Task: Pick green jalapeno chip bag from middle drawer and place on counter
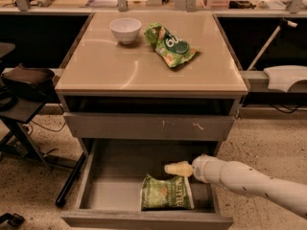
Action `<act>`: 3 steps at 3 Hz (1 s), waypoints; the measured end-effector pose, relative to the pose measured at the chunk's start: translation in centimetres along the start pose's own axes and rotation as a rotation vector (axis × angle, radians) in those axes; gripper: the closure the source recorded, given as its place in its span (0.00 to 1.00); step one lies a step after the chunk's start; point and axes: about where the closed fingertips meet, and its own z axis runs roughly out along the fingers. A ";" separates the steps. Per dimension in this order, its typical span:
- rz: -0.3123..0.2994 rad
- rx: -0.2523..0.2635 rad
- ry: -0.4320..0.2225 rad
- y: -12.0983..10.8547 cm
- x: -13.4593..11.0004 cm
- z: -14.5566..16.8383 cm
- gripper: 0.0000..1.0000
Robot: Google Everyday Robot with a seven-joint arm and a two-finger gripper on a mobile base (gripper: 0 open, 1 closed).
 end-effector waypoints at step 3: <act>-0.047 -0.035 -0.104 4.6 4.1 1.5 0.00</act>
Offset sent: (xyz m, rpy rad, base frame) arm -0.0523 0.0479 -0.0296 0.0477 -0.0429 0.0276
